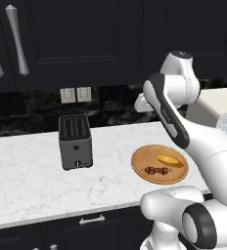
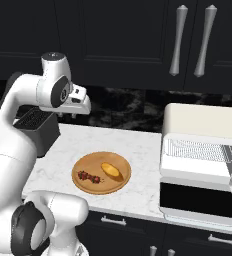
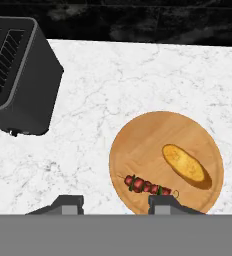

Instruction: Pick up the kebab skewer and baguette bread, and place them inside the toaster oven. Close the toaster oven door and start by setting the timer.

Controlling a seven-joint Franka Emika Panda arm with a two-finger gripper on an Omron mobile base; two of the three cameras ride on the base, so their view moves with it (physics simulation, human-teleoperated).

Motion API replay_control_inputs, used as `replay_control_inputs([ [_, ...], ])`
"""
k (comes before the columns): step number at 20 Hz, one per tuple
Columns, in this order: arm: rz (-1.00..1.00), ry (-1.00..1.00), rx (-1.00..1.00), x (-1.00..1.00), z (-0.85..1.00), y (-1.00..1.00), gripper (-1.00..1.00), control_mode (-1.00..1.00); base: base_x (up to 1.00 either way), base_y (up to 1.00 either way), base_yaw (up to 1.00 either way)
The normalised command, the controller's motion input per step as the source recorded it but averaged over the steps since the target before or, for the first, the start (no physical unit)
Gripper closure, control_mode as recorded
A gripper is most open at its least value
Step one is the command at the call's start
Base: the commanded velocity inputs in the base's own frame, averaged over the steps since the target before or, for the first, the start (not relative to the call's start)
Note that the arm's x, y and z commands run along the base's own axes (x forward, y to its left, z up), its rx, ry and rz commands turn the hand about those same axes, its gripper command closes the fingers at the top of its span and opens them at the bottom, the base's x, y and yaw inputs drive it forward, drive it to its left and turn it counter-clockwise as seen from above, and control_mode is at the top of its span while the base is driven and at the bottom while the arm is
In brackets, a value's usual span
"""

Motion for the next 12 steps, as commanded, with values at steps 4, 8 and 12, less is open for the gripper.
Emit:
replay_control_inputs([
  [4, 0.00, -0.08, 0.00, -0.37, -0.08, -0.23, -1.00, -1.00, 0.00, 0.00, 0.00],
  [8, 0.02, -0.27, 0.08, -1.00, -0.03, -1.00, -1.00, -1.00, 0.00, 0.00, 0.00],
  [12, 0.01, -0.29, 0.15, -0.99, -0.20, -1.00, -1.00, -1.00, 0.00, 0.00, 0.00],
])
